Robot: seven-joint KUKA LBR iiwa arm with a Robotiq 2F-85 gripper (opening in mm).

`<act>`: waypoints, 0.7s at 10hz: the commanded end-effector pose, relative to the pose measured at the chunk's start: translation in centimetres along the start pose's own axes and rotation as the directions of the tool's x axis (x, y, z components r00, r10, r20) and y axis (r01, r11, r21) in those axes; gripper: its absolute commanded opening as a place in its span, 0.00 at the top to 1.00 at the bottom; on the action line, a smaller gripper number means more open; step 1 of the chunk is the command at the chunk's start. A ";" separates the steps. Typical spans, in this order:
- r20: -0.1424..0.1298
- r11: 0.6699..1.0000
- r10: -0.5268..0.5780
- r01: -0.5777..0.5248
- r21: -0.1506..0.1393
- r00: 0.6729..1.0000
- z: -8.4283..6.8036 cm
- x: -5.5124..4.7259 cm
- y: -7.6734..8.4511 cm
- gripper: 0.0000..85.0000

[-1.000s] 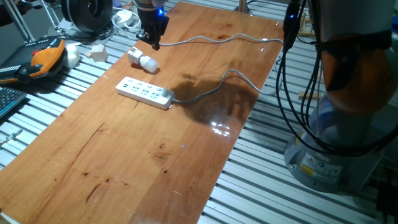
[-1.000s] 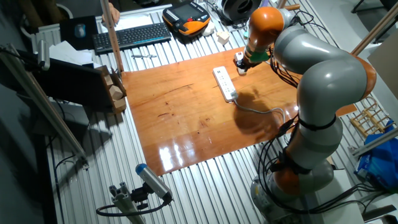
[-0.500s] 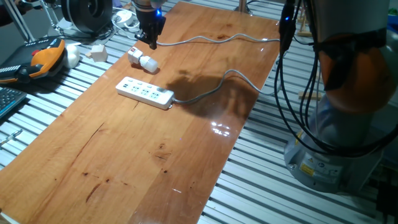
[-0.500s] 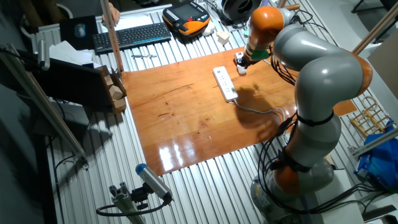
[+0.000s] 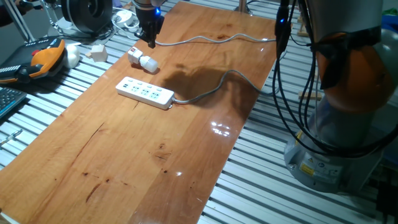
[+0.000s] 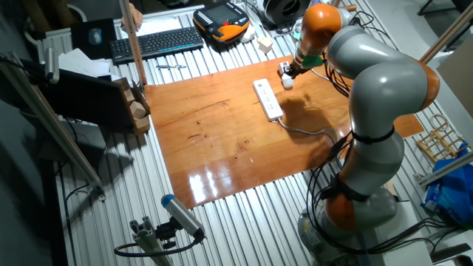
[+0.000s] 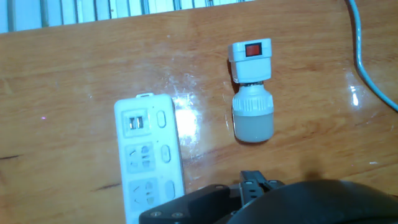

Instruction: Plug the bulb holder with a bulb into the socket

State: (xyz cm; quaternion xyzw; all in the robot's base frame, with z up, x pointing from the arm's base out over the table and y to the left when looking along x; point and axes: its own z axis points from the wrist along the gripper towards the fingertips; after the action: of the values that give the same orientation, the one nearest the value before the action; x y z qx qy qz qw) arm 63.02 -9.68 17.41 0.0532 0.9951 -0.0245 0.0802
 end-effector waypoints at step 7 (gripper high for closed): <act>0.045 1.000 -0.012 0.013 -0.011 0.999 1.4 -2.6 -1.3 1.00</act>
State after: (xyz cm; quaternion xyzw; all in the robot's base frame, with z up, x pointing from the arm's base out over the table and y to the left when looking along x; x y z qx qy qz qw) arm 65.70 -11.30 16.55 0.0455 0.9935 -0.0207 0.1025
